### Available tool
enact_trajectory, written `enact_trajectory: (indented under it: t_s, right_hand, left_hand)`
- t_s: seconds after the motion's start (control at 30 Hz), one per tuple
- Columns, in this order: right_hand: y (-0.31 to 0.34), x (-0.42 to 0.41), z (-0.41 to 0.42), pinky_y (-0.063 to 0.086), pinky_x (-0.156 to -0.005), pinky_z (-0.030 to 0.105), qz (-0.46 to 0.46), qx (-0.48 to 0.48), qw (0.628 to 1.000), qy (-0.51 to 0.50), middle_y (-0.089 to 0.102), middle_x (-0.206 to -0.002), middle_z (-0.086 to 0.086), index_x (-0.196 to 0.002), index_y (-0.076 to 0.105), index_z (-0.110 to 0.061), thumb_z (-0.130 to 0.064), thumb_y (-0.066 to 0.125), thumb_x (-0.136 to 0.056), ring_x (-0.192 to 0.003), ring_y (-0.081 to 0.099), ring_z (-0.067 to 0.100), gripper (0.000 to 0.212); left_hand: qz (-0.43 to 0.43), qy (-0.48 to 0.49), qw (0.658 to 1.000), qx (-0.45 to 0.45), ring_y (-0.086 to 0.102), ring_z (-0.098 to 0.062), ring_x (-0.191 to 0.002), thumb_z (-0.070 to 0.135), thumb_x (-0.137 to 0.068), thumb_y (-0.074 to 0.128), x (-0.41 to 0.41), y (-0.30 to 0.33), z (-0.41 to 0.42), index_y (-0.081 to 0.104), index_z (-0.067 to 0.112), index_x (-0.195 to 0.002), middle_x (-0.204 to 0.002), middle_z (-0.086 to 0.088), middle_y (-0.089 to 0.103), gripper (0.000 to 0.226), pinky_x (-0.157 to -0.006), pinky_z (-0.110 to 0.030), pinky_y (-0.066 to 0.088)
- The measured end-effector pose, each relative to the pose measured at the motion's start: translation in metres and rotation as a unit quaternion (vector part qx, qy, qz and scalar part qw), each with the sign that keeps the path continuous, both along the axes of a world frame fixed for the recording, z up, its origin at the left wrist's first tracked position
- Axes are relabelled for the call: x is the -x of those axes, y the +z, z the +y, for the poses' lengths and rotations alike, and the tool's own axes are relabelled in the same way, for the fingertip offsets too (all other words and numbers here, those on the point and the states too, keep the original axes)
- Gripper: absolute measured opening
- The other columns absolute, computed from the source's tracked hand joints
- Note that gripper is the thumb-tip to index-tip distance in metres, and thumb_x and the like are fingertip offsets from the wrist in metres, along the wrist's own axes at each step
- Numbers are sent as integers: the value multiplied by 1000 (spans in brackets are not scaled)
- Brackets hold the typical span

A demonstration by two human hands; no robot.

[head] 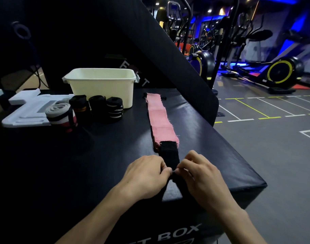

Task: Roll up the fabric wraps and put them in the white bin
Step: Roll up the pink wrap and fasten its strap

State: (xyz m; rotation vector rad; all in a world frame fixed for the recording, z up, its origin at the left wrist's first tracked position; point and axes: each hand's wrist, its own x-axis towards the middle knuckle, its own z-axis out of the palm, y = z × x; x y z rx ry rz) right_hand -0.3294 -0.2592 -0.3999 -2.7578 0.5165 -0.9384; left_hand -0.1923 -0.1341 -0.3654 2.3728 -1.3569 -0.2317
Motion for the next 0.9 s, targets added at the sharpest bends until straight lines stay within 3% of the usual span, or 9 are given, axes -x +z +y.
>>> enact_trajectory:
  t_s: [0.17,0.3,0.47,0.67,0.77,0.9]
  right_hand:
    - [-2,-4,-4,53,-62,38,-34,-44,998,30,60,-83,-14,-84,73,-27,-24,77,-83,-75,60,13,5]
    - [1,-6,-6,52,-65,39,-14,-35,999,27,62,-80,-16,-84,65,-32,-20,84,-79,-74,56,7,22]
    - [4,-9,-9,49,-64,37,8,-24,1000,12,61,-79,-17,-80,64,-33,-26,81,-78,-75,53,8,19]
    - [4,-13,-5,48,-66,40,35,-24,999,-17,59,-84,-13,-82,65,-31,-34,75,-86,-83,55,17,11]
    - [0,-10,-6,48,-66,36,10,-26,1000,9,55,-85,-15,-80,65,-31,-32,77,-85,-79,52,14,13]
    - [-2,-3,-9,48,-67,31,8,-49,997,60,57,-89,-20,-86,69,-34,-49,70,-81,-81,51,7,16]
  left_hand:
    - [21,6,999,-37,67,-23,-92,50,-97,53,-5,4,-6,70,21,-92,-87,3,74,34,-72,-33,47]
    - [42,5,999,-26,67,-18,-91,53,-92,58,-12,3,-7,69,28,-86,-83,10,72,28,-76,-33,52]
    - [13,-4,1000,16,64,-11,-89,54,-88,62,-14,0,-6,61,36,-90,-79,17,67,18,-74,-33,48]
    - [-36,-64,994,78,59,-1,-83,66,-84,67,-22,-6,5,65,41,-98,-86,20,64,28,-74,-32,52]
    - [-38,-60,991,110,58,1,-83,71,-82,66,-22,-12,8,66,43,-97,-89,22,63,31,-72,-29,50]
    - [-9,-47,990,136,61,1,-87,72,-82,63,-23,-18,6,68,46,-94,-90,23,64,29,-77,-33,53]
